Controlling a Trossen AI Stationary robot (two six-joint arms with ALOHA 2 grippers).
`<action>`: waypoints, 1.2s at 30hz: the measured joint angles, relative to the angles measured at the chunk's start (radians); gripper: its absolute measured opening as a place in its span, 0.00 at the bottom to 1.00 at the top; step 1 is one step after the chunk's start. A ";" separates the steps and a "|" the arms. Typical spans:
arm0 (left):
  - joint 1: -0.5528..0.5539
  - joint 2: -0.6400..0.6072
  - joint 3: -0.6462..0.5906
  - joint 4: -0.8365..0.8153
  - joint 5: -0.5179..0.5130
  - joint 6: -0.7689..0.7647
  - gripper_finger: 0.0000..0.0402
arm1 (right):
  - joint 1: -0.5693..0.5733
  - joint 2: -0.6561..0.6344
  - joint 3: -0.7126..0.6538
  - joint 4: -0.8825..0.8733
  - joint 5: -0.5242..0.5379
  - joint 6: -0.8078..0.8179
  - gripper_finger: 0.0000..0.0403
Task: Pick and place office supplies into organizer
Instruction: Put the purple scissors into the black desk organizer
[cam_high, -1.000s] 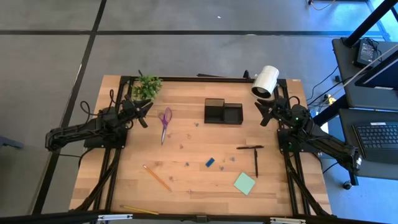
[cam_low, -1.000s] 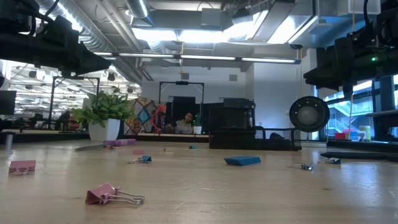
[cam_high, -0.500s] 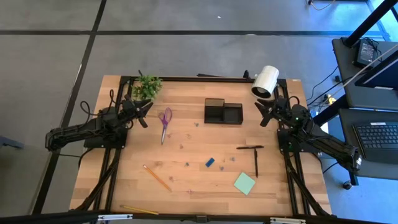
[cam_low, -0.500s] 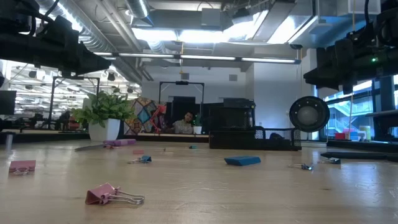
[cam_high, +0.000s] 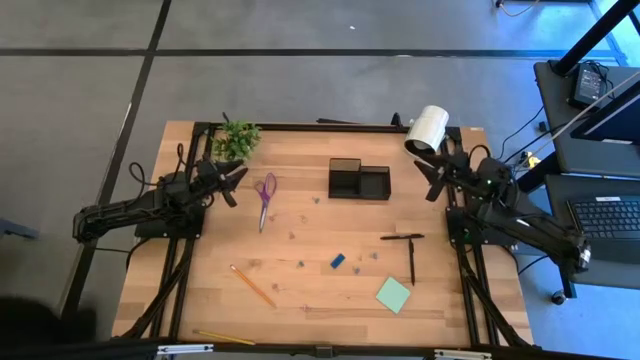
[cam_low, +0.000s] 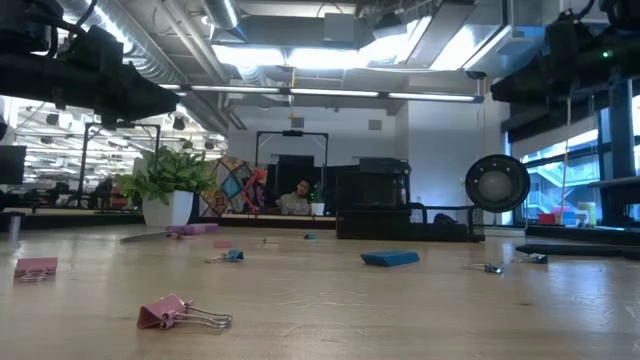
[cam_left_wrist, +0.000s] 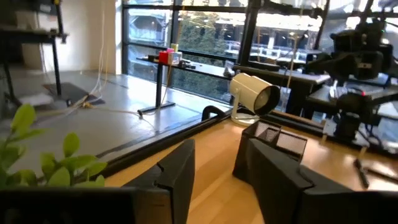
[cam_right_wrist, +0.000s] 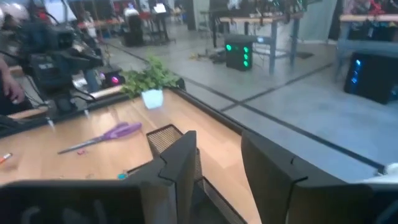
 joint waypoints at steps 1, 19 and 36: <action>0.000 0.000 0.000 -0.002 0.002 -0.020 0.39 | 0.000 0.019 0.014 -0.005 0.013 0.003 0.33; 0.000 0.641 0.495 -0.359 0.031 -0.174 0.43 | 0.000 0.176 0.064 -0.005 0.031 0.036 0.33; 0.043 1.335 0.862 -0.788 0.147 -0.858 0.33 | 0.000 0.178 0.064 -0.003 0.031 -0.022 0.33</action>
